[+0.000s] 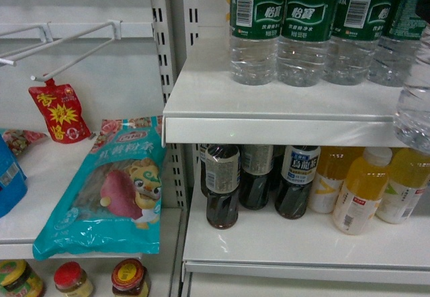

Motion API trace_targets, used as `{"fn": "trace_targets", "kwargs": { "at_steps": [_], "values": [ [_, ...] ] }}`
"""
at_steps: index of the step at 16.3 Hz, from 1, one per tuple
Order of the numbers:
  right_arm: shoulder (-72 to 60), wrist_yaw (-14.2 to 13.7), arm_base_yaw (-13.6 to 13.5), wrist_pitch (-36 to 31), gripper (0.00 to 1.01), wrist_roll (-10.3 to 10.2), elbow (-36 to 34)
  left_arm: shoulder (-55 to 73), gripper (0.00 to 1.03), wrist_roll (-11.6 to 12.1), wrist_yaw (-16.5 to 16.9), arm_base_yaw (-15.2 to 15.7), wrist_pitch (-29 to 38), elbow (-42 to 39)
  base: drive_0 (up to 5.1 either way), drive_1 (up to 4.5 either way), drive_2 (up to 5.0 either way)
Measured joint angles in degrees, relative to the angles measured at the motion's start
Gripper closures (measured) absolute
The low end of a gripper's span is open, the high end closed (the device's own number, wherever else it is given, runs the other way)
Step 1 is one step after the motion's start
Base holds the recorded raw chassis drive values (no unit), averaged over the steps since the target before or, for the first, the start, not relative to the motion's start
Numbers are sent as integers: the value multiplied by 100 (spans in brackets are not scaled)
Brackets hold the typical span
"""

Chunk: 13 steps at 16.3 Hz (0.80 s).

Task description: Move water from second to third shelf

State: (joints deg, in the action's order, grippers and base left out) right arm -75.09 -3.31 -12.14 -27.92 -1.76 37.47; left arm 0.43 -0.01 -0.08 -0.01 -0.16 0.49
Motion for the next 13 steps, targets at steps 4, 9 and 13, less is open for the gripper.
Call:
{"fn": "trace_targets", "kwargs": {
  "at_steps": [4, 9, 13],
  "values": [
    [-662, -136, -181, -66, 57, -52, 579, 0, 5, 2, 2, 0, -2, 0, 0, 0, 0],
    [-1316, -358, -173, -157, 57, -168, 1207, 0, 5, 2, 2, 0, -2, 0, 0, 0, 0],
    [-1683, -369, -133, -85, 57, -168, 1587, 0, 5, 0, 2, 0, -2, 0, 0, 0, 0]
  ]
}}
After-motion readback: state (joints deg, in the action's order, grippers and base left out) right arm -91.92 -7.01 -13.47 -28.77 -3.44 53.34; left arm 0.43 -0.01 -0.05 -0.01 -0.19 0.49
